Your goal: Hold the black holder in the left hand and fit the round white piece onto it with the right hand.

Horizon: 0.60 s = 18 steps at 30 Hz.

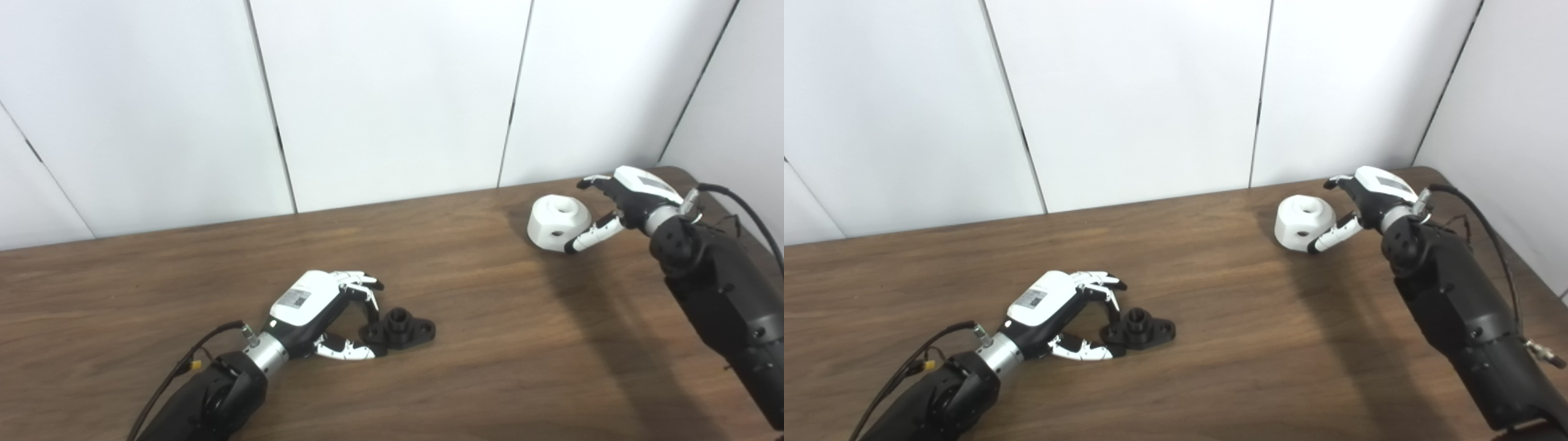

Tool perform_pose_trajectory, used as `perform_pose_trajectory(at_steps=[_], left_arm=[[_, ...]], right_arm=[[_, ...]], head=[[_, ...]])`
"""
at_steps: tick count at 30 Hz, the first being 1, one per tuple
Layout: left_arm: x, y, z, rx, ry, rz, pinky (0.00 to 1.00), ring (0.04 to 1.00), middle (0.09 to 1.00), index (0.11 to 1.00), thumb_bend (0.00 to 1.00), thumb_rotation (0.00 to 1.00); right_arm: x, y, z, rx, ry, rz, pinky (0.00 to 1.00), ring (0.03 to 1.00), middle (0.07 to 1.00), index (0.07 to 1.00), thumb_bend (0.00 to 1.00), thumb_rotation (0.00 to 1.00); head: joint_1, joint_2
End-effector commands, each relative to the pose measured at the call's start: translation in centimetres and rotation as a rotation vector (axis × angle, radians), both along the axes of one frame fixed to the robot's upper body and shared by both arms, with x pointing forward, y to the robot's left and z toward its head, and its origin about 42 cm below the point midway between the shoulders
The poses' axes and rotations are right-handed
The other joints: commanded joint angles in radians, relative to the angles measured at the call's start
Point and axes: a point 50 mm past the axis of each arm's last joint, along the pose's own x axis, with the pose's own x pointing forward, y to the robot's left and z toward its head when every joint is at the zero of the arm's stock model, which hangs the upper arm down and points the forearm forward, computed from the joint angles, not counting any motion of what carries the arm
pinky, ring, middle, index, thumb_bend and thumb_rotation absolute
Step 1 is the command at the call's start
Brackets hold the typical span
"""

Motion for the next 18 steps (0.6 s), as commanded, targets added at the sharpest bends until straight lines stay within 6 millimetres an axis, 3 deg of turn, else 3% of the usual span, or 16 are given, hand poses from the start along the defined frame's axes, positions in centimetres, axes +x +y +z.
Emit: perform_pose_trajectory(at_steps=[1,12,18], left_arm=[[-0.7,1.6,-1.9,0.130,0.057,-0.005,0.84,0.858,0.816,0.484,0.52,0.06],[-0.8,1.5,-1.9,0.137,0.061,-0.005,0.85,0.863,0.820,0.484,0.52,0.06],[-0.8,1.6,-2.0,0.129,0.061,-0.006,0.85,0.864,0.820,0.484,0.52,0.06]], right_arm=[[1.1,0.1,3.4,-0.030,-0.106,0.017,0.81,0.900,0.931,0.870,0.89,0.29],[1.8,0.9,3.1,-0.047,-0.098,0.044,0.78,0.892,0.931,0.866,0.89,0.31],[2.0,1.2,3.0,-0.052,-0.120,0.052,0.76,0.865,0.909,0.814,0.89,0.31]], head=[[0.000,0.002],[0.005,0.005],[0.006,0.007]])
